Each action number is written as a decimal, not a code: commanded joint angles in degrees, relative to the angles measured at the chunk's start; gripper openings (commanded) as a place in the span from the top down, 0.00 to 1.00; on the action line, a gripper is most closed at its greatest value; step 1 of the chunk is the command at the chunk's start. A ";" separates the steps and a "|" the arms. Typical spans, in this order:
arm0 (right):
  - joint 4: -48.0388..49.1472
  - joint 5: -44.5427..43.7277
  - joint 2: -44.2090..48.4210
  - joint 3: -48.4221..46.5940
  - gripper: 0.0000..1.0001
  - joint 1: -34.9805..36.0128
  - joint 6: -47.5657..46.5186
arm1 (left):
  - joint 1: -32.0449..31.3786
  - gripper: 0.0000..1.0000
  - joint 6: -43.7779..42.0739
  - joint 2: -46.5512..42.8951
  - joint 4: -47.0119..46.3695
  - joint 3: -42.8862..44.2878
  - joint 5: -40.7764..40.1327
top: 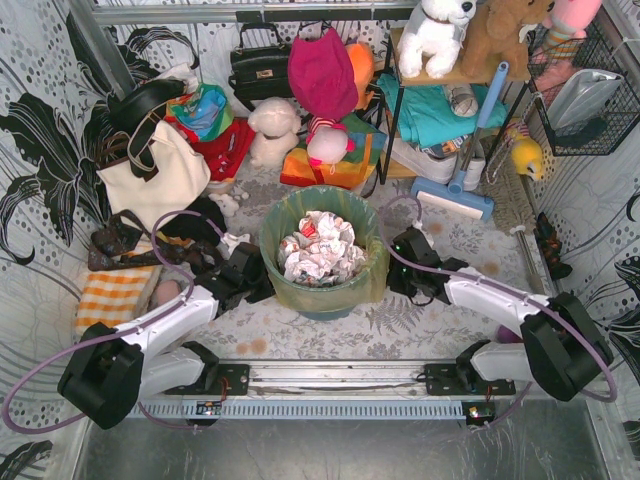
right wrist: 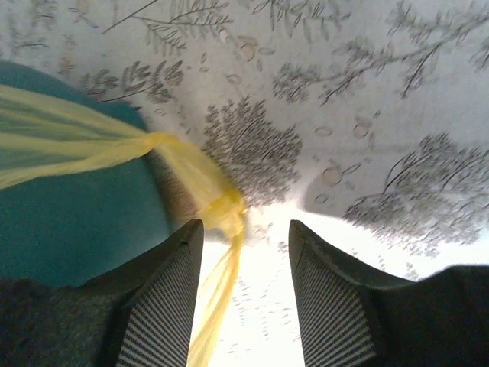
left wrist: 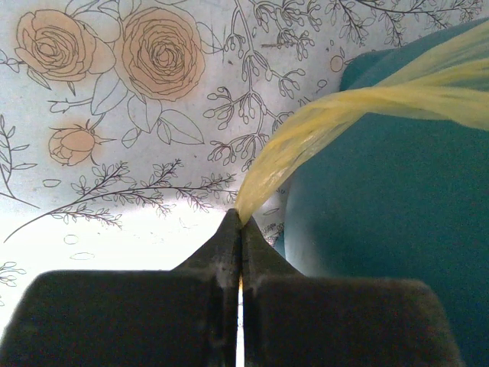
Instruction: Tie the trash bag
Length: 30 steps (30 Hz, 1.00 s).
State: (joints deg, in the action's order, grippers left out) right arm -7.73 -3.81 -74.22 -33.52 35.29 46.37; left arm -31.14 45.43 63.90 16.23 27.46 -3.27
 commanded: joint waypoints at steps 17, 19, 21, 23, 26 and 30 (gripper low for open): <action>4.94 17.14 7.00 9.00 0.46 0.13 25.41 | -0.19 1.00 1.35 -2.59 -1.85 -2.05 -1.15; 7.96 18.25 5.51 10.35 0.49 0.13 26.62 | -0.24 1.00 1.42 -2.65 -2.04 -2.27 -1.21; 11.39 18.74 4.34 11.92 0.52 0.08 27.62 | -0.24 1.00 1.50 -2.58 -2.29 -2.40 -1.21; 13.57 18.60 3.27 13.02 0.57 -0.12 28.06 | -0.22 1.00 1.59 -2.51 -2.42 -2.41 -1.22; 15.01 18.97 2.15 13.69 0.68 -0.55 27.80 | -0.24 1.00 1.66 -2.66 -2.29 -2.46 -1.21; 15.30 17.88 3.21 14.40 0.80 -1.53 27.32 | -0.24 1.00 1.84 -3.91 -2.12 -2.97 -1.39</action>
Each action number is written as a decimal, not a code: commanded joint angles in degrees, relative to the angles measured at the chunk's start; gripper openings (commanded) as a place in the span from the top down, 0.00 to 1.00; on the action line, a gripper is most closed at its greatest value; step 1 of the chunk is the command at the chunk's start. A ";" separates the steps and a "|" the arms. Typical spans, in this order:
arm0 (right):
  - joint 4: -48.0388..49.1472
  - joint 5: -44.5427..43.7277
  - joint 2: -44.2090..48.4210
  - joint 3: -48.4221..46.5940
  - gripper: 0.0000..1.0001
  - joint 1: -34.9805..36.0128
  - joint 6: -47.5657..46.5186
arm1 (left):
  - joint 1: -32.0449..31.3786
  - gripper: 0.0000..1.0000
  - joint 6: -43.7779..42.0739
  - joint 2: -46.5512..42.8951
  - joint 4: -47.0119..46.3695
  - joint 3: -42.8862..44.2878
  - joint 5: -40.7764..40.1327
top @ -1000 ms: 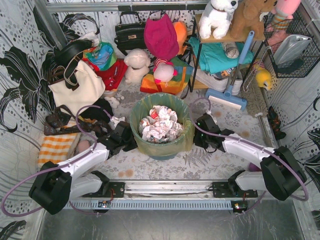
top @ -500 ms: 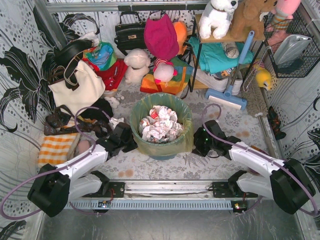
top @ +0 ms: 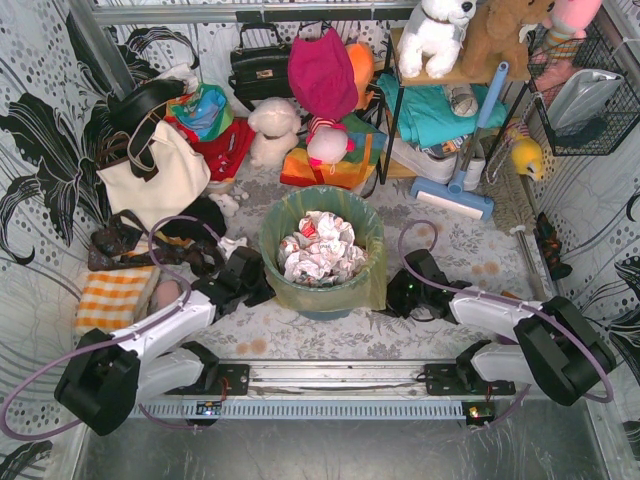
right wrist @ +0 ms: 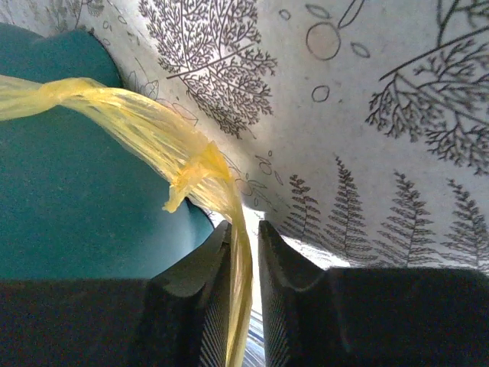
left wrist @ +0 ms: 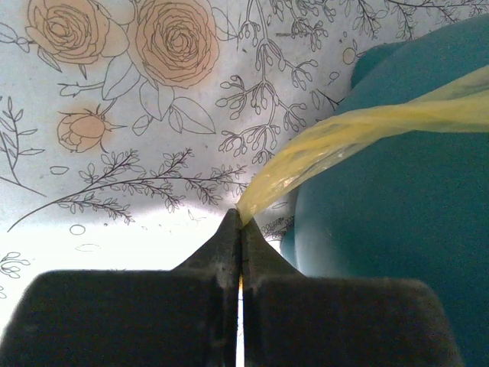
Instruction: Tie the trash bag
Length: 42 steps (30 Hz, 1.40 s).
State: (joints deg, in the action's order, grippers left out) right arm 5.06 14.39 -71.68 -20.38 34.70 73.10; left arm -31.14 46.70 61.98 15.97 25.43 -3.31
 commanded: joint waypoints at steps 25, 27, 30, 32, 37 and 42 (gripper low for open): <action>-2.27 -15.88 20.99 1.95 0.97 -9.96 -7.73 | 0.53 1.00 2.10 -16.52 10.74 2.14 -12.48; -3.10 -17.29 22.35 1.17 0.97 -9.91 -8.75 | 0.55 1.00 2.17 -17.17 11.29 2.37 -12.46; -3.46 -17.86 24.33 -0.25 0.99 -9.91 -10.84 | 0.55 1.00 2.03 -18.74 11.29 2.98 -11.72; -3.59 -16.98 25.86 -1.30 1.00 -9.91 -12.65 | 0.55 1.00 0.17 -20.82 9.45 3.06 -9.52; -4.97 -12.87 29.89 -4.79 1.00 -9.92 -15.73 | 0.56 1.00 -1.49 -29.36 7.85 3.32 -5.91; -6.33 -10.26 31.73 -8.47 1.00 -9.96 -13.73 | 0.55 1.00 -4.47 -36.00 4.64 5.52 -0.38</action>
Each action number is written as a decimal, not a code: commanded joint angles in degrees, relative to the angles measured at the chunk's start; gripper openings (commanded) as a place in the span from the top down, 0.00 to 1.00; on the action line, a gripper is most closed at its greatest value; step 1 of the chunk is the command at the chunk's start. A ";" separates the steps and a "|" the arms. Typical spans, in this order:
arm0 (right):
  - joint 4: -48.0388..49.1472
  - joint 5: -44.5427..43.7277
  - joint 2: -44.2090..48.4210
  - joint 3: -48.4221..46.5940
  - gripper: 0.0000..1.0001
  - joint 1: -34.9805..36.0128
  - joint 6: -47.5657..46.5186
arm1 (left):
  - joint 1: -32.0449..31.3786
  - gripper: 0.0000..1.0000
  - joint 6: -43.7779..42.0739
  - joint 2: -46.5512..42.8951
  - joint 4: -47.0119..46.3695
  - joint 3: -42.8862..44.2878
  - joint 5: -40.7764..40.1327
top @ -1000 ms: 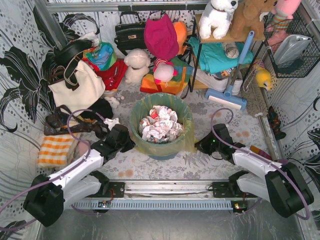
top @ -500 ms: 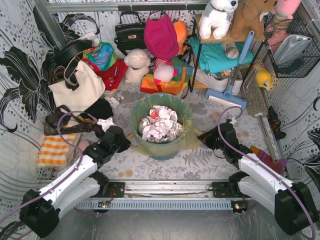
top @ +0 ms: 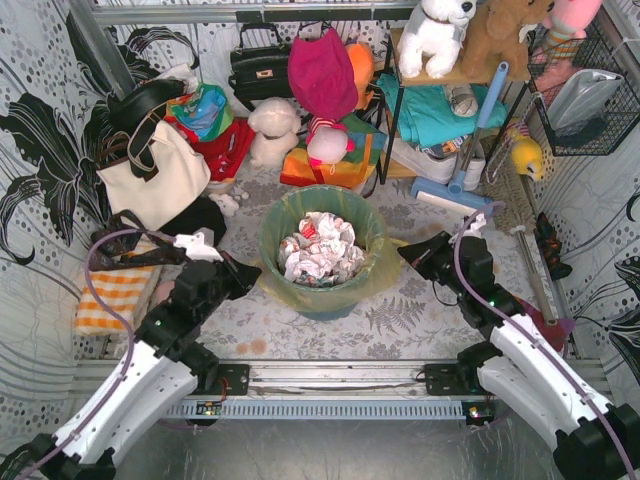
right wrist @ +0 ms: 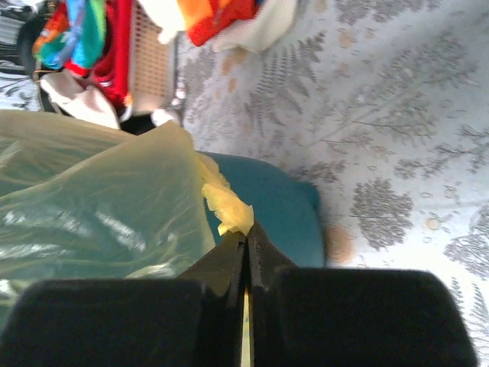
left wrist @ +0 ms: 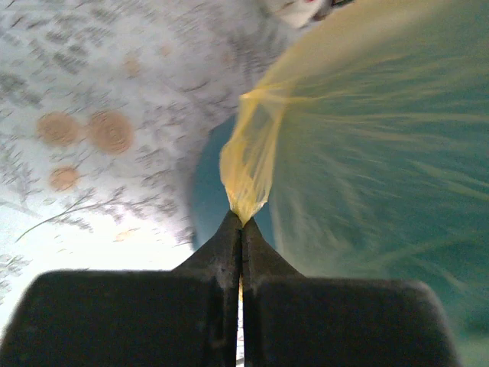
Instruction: Tie the trash bag
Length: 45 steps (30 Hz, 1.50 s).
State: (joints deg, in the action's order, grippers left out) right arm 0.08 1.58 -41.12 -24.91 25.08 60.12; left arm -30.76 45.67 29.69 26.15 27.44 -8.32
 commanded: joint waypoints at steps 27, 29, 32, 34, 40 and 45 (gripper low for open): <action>13.68 23.59 -7.30 -20.55 1.00 -0.21 -7.48 | 0.18 1.00 -4.17 -2.19 -16.48 16.56 12.83; 14.40 25.72 -8.65 -21.65 1.00 -0.08 -7.77 | 0.18 1.00 -4.24 -0.38 -18.10 17.21 14.53; 14.97 27.70 -10.66 -23.42 1.00 0.86 -8.48 | 0.18 1.00 -4.42 2.30 -20.95 18.04 17.43; 15.57 27.04 -11.37 -24.04 1.00 2.37 -9.53 | 0.18 1.00 -4.78 4.86 -23.92 18.41 18.23; 16.75 24.02 -13.04 -27.20 1.00 5.51 -11.69 | 0.18 1.00 -6.11 14.10 -33.37 23.31 23.38; 18.79 22.33 -13.93 -29.72 1.00 6.61 -12.67 | 0.19 1.00 -7.09 19.68 -35.38 28.52 25.19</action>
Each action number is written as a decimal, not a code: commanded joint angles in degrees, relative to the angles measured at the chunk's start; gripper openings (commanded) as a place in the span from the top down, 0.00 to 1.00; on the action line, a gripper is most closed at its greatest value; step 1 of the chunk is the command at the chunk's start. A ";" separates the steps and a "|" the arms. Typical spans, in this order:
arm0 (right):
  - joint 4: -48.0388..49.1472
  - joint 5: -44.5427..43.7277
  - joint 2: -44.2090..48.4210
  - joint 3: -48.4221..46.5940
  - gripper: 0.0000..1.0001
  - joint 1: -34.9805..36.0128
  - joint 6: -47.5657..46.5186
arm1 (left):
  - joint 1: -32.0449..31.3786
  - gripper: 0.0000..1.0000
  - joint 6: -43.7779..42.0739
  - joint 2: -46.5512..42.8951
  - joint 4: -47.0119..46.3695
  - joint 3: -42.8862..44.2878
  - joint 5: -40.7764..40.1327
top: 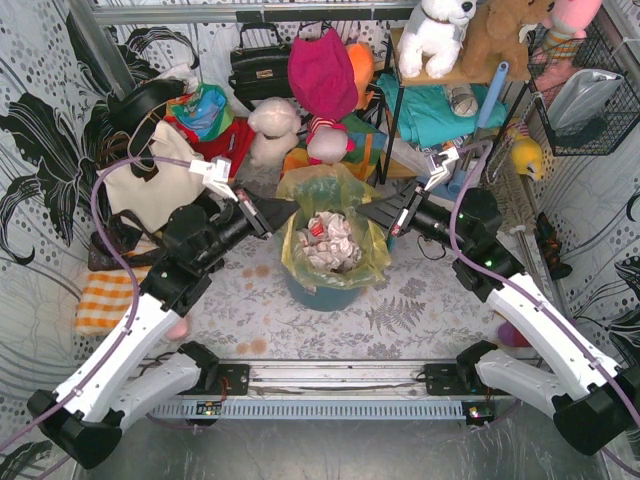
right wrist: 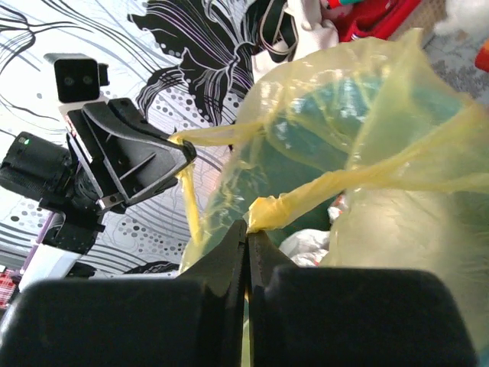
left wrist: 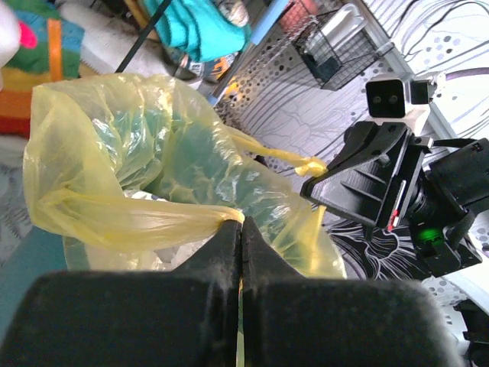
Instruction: Tie the trash bag
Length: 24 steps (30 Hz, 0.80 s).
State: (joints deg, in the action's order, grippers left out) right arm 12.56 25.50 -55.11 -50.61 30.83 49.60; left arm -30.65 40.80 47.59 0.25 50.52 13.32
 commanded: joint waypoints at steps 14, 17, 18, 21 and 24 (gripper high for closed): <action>6.51 -5.81 -0.18 -6.01 1.00 1.08 -4.32 | 0.16 1.00 -5.49 7.21 15.99 14.49 -15.13; 6.17 -5.81 -0.64 -5.23 1.00 1.12 -4.30 | 0.28 1.00 -5.61 7.77 23.06 15.56 -18.55; 6.20 -5.87 -0.76 -4.74 1.00 1.09 -4.15 | 0.25 1.00 -5.52 7.37 23.83 15.09 -19.16; 7.29 -6.09 -1.14 -3.18 1.00 1.09 -3.01 | 0.37 1.00 -5.06 5.19 23.91 13.48 -19.47; 8.89 -5.66 -1.85 -3.28 1.00 1.08 -1.96 | 0.54 1.00 -5.12 3.08 20.76 13.04 -15.34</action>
State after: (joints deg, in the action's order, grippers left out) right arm 16.03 20.32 -56.38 -54.15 31.62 46.89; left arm -30.63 36.56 53.98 23.66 63.77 -2.85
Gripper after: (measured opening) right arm 0.003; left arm 0.009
